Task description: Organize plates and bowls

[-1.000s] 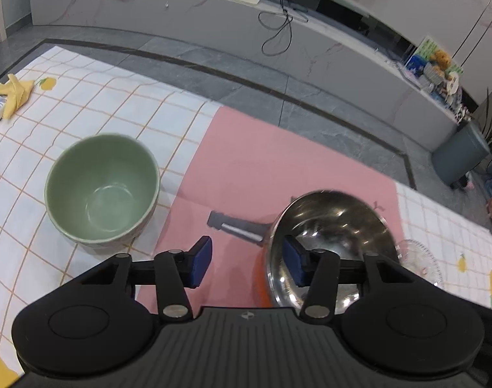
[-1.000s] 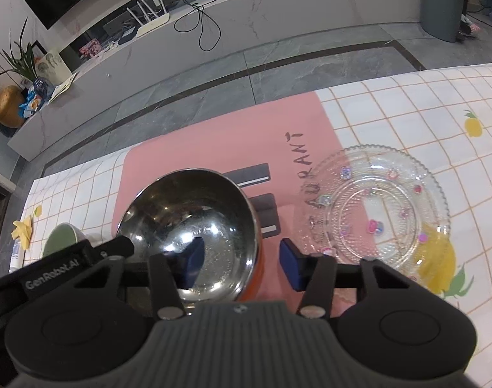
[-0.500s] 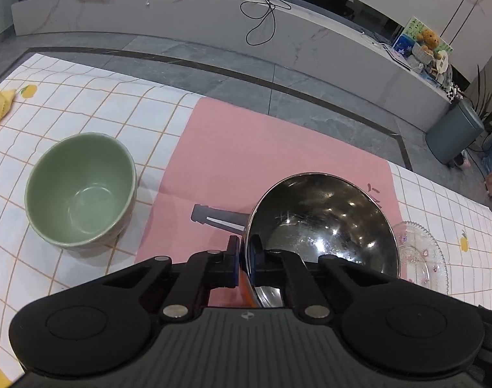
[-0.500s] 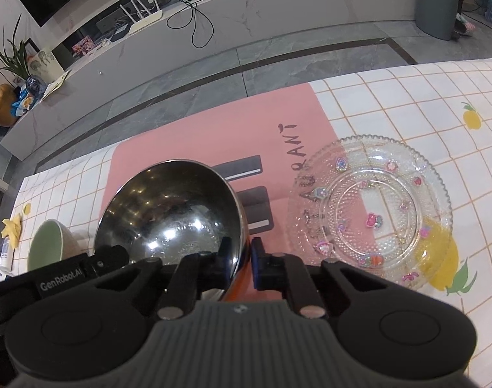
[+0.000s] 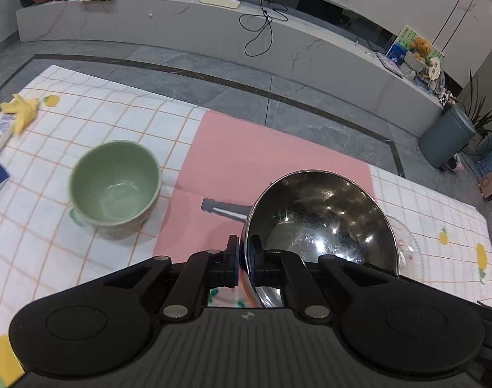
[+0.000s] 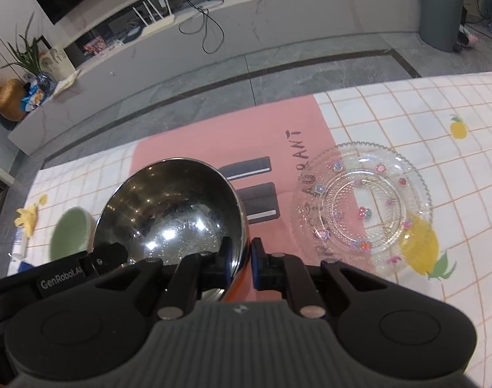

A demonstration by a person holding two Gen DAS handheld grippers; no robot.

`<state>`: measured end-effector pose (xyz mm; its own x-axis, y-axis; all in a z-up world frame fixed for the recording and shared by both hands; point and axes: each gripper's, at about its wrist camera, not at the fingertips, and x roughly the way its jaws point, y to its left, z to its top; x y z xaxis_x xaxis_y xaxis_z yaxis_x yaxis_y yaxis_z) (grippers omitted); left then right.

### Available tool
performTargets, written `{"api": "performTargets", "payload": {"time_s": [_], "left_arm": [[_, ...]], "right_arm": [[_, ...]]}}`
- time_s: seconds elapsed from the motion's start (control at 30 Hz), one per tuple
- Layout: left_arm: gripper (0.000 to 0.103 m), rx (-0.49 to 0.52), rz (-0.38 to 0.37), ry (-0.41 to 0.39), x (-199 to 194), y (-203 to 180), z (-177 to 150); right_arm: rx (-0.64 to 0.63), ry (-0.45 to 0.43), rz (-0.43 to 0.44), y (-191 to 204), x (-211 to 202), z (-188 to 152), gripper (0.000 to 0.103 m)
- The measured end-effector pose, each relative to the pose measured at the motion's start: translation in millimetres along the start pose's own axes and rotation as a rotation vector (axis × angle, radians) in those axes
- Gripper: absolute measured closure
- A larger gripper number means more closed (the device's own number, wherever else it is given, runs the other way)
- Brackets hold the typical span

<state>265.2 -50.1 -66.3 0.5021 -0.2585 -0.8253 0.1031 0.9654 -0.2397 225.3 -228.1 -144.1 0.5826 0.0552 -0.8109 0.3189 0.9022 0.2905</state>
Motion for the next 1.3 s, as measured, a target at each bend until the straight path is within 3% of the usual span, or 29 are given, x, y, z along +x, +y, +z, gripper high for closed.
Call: {"api": "performTargets", "payload": {"time_s": [0.53,0.77,1.3], "left_arm": [[0.095,-0.066,-0.032,-0.114,-127.4,11.6,-47.2],[0.094,-0.069,-0.022,-0.193,-176.9,18.2,-78.4],[0.093,-0.062,-0.016,-0.162,-215.2,39.6,-152.4]], "right_arm": [[-0.03,-0.095,0.104,11.4,-136.7,-58.6,0.093],[-0.053,-0.092,0.159,14.3,-180.9,-92.2,0.093],[-0.101,-0.011,0.188,5.8,-222.2,-165.8,0.093]]}}
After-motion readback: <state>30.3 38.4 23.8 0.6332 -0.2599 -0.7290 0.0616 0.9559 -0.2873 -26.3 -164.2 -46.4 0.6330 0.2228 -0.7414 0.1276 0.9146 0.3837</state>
